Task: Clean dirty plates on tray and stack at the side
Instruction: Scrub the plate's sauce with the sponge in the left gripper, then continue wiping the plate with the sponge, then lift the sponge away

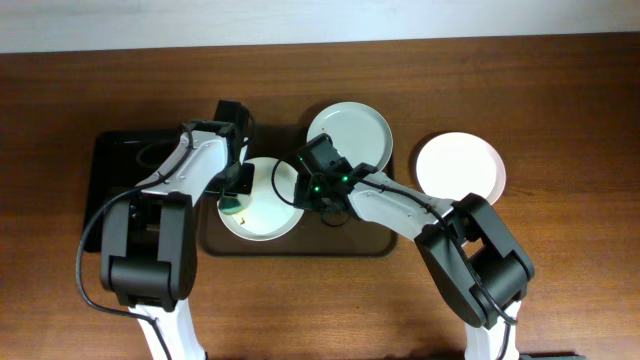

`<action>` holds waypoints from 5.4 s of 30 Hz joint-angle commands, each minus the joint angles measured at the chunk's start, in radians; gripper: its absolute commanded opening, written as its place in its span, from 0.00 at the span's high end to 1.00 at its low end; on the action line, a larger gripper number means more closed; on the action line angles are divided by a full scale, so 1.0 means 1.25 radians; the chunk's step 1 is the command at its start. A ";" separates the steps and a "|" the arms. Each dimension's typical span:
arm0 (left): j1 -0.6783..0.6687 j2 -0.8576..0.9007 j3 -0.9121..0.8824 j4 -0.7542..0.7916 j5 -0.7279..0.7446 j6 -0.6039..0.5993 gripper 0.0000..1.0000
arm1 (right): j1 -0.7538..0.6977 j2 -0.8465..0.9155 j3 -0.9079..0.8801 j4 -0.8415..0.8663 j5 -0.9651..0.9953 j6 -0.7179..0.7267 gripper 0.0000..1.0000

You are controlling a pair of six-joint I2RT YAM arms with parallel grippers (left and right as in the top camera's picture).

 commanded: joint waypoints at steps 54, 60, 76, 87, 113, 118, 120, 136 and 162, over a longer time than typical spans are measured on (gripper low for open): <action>-0.089 0.095 -0.276 0.261 -0.172 -0.449 1.00 | -0.012 0.034 0.005 0.036 0.058 0.054 0.96; -0.089 0.095 -0.280 0.380 -0.198 -0.397 0.99 | -0.012 0.034 0.005 0.036 0.053 0.054 0.96; -0.091 0.092 -0.240 0.143 0.163 -0.142 1.00 | -0.012 0.034 0.005 0.035 0.053 0.054 0.96; -0.078 0.092 -0.242 0.157 0.281 0.033 1.00 | -0.012 0.034 0.005 0.036 0.051 0.054 0.96; -0.050 0.092 -0.244 0.234 -0.184 -0.428 1.00 | -0.012 0.034 0.005 0.035 0.050 0.054 0.96; -0.050 0.092 -0.244 0.395 -0.195 -0.410 1.00 | -0.012 0.034 0.005 0.035 0.048 0.054 0.96; -0.050 0.092 -0.244 0.386 -0.195 -0.372 1.00 | -0.012 0.034 0.005 0.035 0.048 0.054 0.96; -0.055 0.092 -0.244 0.139 0.237 -0.049 1.00 | -0.012 0.034 0.005 0.035 0.047 0.054 0.96; -0.050 0.092 -0.244 0.171 -0.159 -0.325 1.00 | -0.012 0.034 0.005 0.036 0.045 0.054 0.96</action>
